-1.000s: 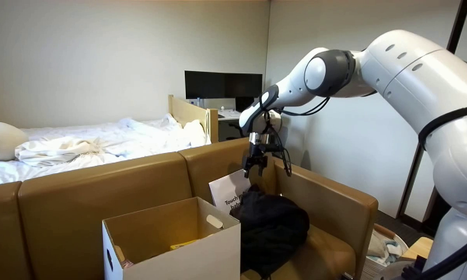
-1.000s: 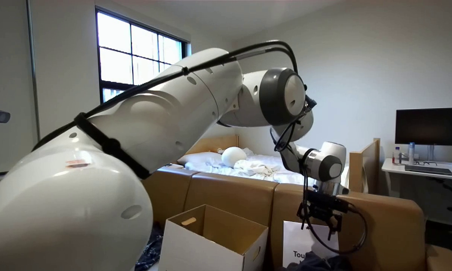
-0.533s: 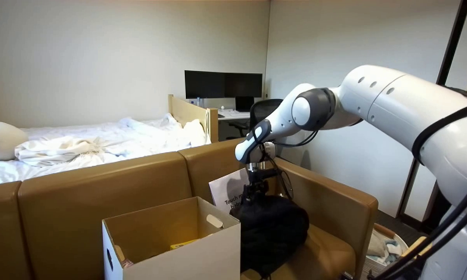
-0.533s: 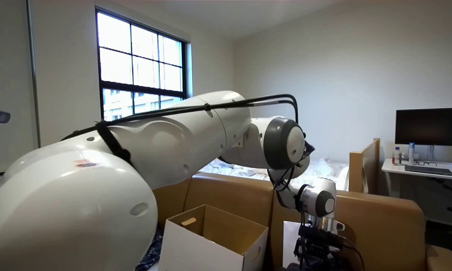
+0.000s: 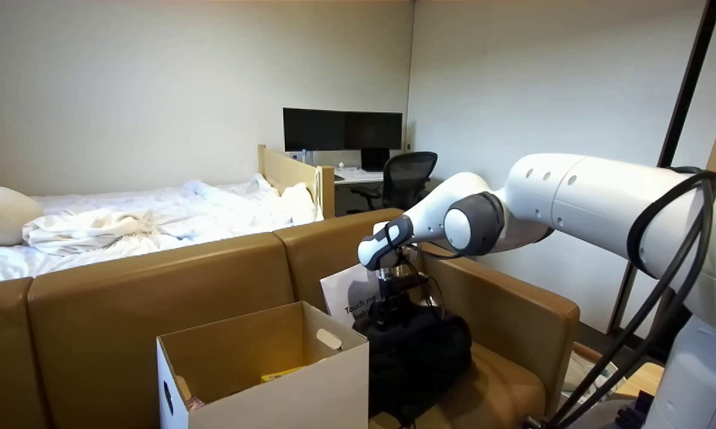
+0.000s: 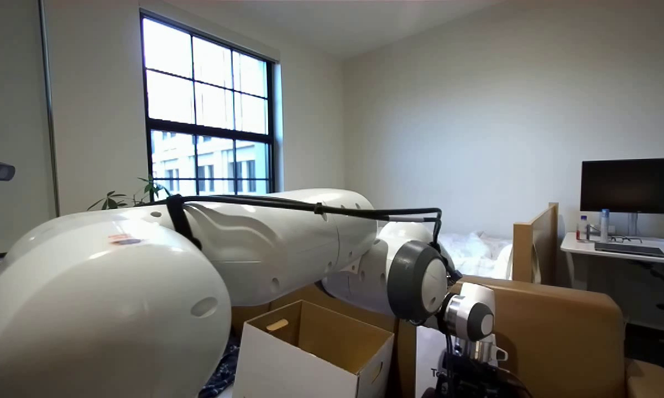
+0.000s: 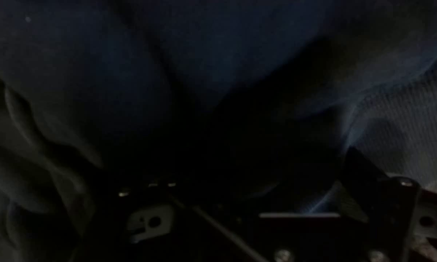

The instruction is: Put the black jersey inside the box

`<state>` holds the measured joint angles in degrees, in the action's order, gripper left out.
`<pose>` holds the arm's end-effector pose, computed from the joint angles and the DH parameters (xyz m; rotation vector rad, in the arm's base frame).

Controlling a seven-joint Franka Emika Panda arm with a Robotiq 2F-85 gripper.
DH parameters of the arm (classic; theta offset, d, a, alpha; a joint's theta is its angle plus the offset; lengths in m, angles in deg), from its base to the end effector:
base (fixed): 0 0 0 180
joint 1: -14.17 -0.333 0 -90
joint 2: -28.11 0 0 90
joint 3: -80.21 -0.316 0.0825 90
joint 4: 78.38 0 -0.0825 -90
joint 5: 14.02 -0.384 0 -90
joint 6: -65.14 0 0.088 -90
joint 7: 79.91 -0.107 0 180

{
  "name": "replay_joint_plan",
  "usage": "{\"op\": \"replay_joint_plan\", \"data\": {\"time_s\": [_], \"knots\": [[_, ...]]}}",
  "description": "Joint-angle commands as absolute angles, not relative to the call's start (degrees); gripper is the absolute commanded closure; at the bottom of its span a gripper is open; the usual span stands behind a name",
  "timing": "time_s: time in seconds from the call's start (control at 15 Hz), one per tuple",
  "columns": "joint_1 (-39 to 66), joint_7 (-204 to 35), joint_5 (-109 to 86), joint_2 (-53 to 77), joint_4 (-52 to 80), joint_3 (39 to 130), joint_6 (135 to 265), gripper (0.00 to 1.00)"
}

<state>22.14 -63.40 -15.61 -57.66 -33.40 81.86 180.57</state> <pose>0.7141 -0.1107 -0.0404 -3.0572 -0.1956 0.4038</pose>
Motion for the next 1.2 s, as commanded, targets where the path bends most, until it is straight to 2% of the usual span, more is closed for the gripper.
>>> {"op": "replay_joint_plan", "data": {"time_s": [0.0, 0.07, 0.13, 0.27, 0.8, 0.93, 1.0, 1.13], "knots": [[22.4, -61.9, -13.6, -57.8, -32.0, 81.2, 178.9, 0.0], [22.3, -62.1, -13.5, -57.7, -31.8, 81.3, 178.4, 0.0], [22.2, -62.2, -13.3, -57.7, -31.6, 81.3, 176.6, 0.25], [22.2, -62.4, -13.2, -57.8, -31.3, 81.3, 174.8, 0.33], [22.9, -61.8, -14.1, -57.7, -33.0, 80.1, 170.1, 0.85], [23.4, -60.9, -14.6, -57.5, -33.5, 79.5, 167.9, 0.92], [23.7, -60.6, -14.9, -57.5, -33.8, 79.2, 166.6, 0.89], [24.0, -60.3, -15.2, -57.4, -34.5, 78.7, 163.9, 0.91]]}}
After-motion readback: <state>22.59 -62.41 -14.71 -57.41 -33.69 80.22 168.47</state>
